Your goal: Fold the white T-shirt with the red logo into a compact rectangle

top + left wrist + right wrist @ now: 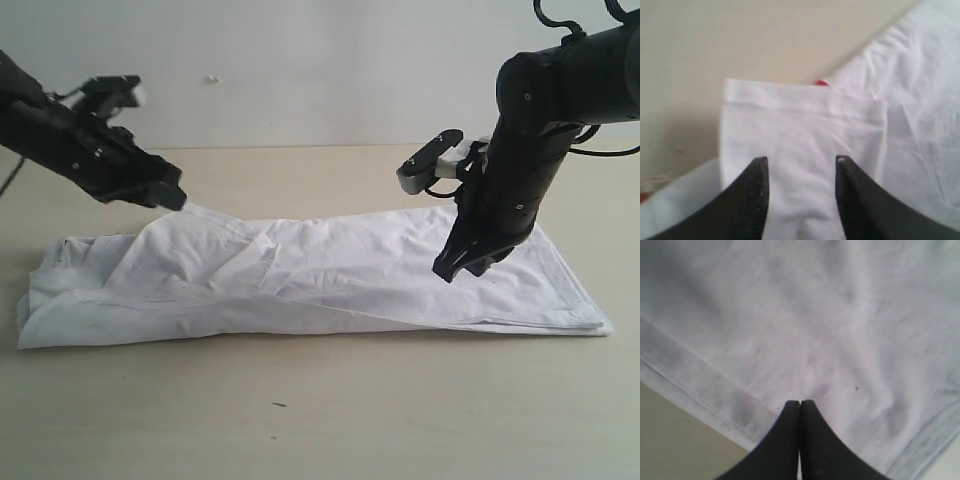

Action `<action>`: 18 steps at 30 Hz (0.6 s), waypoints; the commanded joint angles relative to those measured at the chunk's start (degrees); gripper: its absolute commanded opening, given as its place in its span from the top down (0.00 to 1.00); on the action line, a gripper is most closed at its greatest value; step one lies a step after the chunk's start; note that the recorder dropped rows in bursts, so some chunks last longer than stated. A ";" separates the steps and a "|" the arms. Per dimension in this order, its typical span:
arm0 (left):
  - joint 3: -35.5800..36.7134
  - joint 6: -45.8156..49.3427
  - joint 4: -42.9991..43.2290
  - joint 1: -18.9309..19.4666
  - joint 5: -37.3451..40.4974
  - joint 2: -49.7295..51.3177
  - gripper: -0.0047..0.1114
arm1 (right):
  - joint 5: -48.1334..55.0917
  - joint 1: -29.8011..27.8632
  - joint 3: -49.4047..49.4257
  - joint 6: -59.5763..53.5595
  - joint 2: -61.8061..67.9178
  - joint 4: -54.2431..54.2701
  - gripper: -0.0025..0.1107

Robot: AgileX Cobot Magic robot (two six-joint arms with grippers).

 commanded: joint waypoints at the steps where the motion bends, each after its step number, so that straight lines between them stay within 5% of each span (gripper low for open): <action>1: -0.16 -1.16 0.26 7.45 1.01 -2.85 0.59 | 0.05 -0.20 -0.34 -0.11 -0.70 0.00 0.98; 5: -0.03 -1.52 -0.97 14.42 7.11 -2.58 0.57 | 0.07 -0.20 -0.34 -0.11 -0.70 0.00 0.98; 10: -0.03 -1.93 -4.19 22.26 13.90 -0.39 0.37 | -0.17 -0.20 -0.34 -0.11 -0.70 0.00 0.98; 18: -0.03 -3.42 -3.68 25.15 19.06 4.53 0.36 | -0.48 -0.20 -0.34 -0.11 -0.70 0.12 0.98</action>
